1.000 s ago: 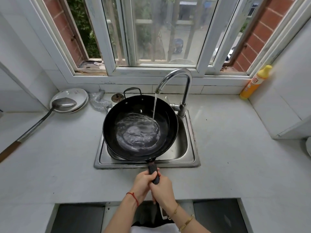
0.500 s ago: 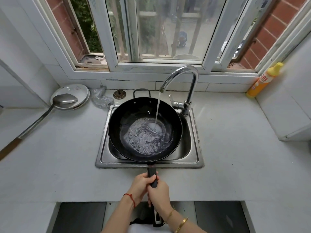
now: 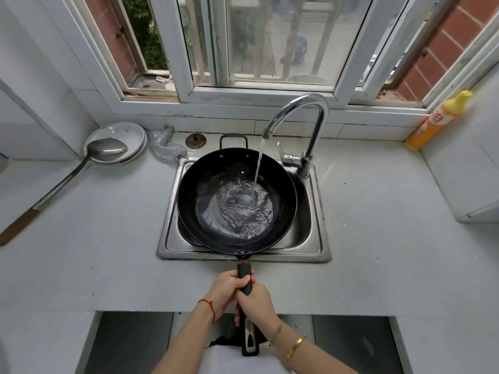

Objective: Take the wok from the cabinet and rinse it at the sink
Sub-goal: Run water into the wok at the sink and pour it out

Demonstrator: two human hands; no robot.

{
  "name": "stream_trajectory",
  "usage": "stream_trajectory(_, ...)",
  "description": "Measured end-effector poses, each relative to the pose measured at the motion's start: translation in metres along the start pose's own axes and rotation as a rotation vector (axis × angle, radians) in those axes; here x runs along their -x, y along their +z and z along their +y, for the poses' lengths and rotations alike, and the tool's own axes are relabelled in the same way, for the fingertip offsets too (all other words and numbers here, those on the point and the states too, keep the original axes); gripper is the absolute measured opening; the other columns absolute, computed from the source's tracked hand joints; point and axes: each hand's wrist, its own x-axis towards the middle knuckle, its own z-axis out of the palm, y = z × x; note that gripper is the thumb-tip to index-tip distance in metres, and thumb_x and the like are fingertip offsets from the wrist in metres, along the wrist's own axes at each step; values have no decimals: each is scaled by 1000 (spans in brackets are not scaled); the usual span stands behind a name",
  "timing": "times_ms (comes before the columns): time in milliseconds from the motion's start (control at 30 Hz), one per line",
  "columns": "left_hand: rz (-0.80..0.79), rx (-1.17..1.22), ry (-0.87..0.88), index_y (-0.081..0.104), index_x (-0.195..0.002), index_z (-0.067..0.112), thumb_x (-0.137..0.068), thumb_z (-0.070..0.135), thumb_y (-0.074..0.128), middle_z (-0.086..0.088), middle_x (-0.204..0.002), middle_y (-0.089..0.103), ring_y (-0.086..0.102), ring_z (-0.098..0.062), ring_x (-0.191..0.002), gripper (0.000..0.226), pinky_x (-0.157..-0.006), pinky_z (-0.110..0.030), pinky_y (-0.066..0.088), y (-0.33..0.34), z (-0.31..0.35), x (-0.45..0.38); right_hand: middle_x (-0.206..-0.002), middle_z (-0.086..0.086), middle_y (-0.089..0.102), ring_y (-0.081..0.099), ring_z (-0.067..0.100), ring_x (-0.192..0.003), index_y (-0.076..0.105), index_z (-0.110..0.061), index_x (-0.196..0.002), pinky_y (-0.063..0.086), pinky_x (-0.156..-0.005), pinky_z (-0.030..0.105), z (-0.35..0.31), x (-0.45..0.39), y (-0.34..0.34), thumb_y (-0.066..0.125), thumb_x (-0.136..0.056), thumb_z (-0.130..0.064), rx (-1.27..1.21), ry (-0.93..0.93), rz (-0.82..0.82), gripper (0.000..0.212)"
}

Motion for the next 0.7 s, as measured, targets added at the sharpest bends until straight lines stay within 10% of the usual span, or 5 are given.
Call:
stream_trajectory(100,-2,-1,-22,68,-109,-4,-92,-1,56,-12,-99,72,68,-21,-90,21,-72,-23,54,-1,2,-2,-78,4,67,69,22,-72,60,-16,-97,58,-69,35,-4,-6,-18,55,-90,-28,237,-56,-101,14)
stream_trajectory(267,-37,22,-77,66,-113,4,-94,3,55,-9,-97,77,74,-17,-88,22,-70,-22,56,-2,6,0,-84,14,72,68,20,-61,63,-2,-98,61,-62,28,-29,-20,-75,54,-94,-45,431,130,-491,44)
stream_trajectory(500,5,121,-136,60,-113,-1,-95,3,50,-15,-90,73,72,-29,-78,21,-73,-40,60,6,7,0,-102,23,68,62,37,-95,62,3,-102,42,-76,33,-138,-84,-165,47,-97,-14,578,-427,455,23)
stream_trajectory(700,29,103,-102,60,-110,-4,-93,11,61,-13,-83,66,66,-24,-71,23,-68,-34,58,10,7,2,-126,25,56,49,39,-119,54,5,-124,39,-103,44,-197,-153,-191,44,-92,-1,845,-587,428,35)
